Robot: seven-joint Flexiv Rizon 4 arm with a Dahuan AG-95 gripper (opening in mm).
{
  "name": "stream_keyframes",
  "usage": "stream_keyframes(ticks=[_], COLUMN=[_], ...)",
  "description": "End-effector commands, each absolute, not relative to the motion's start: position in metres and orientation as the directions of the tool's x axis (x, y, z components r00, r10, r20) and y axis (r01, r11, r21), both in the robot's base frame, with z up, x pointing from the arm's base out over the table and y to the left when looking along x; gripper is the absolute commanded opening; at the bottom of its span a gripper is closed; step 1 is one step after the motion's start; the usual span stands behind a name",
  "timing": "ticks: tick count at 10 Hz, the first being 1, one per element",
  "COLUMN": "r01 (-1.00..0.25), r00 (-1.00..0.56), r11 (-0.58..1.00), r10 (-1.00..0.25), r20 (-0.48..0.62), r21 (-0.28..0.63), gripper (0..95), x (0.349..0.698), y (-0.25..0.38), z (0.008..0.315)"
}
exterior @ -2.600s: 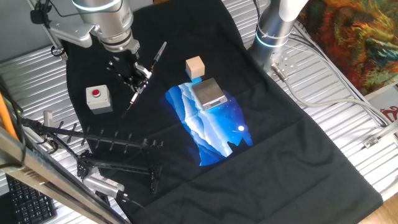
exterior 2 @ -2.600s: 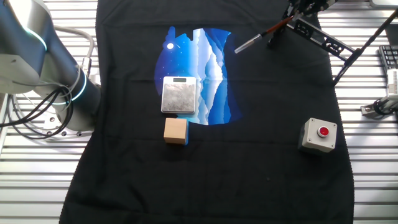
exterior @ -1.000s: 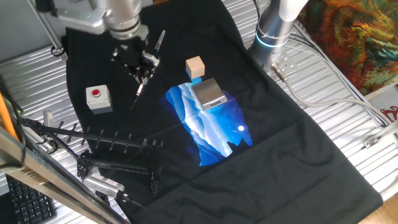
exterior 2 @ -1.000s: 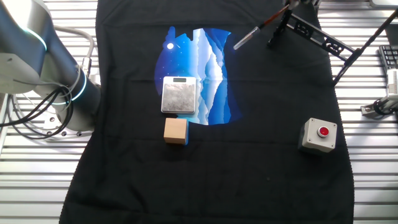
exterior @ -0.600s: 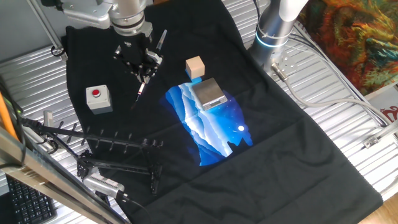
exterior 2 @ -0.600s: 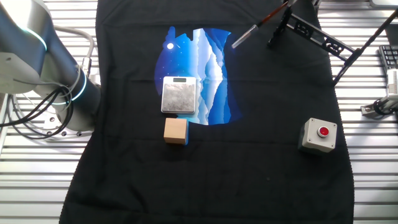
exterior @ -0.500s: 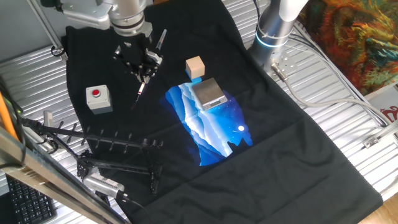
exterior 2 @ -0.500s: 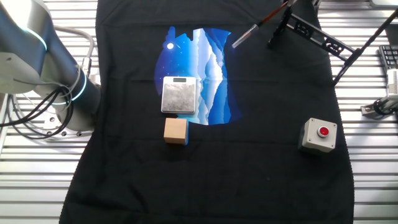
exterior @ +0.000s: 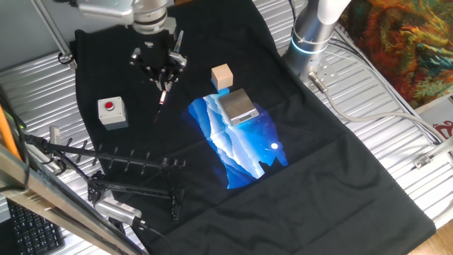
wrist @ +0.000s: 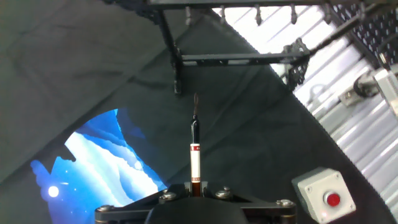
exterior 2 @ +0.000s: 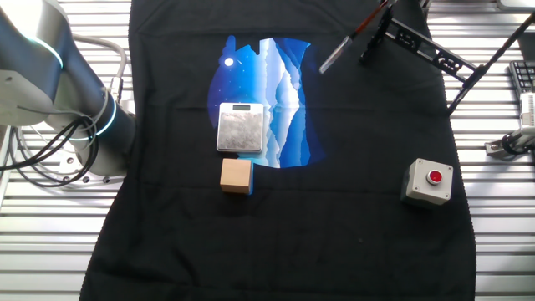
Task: Place the brush on the pen rack
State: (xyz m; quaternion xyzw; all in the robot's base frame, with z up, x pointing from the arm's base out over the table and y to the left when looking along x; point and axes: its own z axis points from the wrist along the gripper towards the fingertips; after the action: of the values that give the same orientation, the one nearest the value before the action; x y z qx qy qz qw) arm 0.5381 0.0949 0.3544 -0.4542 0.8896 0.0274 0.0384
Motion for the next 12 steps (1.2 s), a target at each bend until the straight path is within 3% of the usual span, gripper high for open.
stream_keyframes(ticks=[1,12], r01=[-0.829,-0.824], r00=[-0.558,-0.564], r11=[0.559,0.567], r10=[-0.822,-0.820], r20=[-0.112,-0.094], r21=[0.026,-0.007], gripper=[0.0,0.0], x=[0.5414,0.5428], y=[0.0970,0.0995], z=[0.3572,0.3562])
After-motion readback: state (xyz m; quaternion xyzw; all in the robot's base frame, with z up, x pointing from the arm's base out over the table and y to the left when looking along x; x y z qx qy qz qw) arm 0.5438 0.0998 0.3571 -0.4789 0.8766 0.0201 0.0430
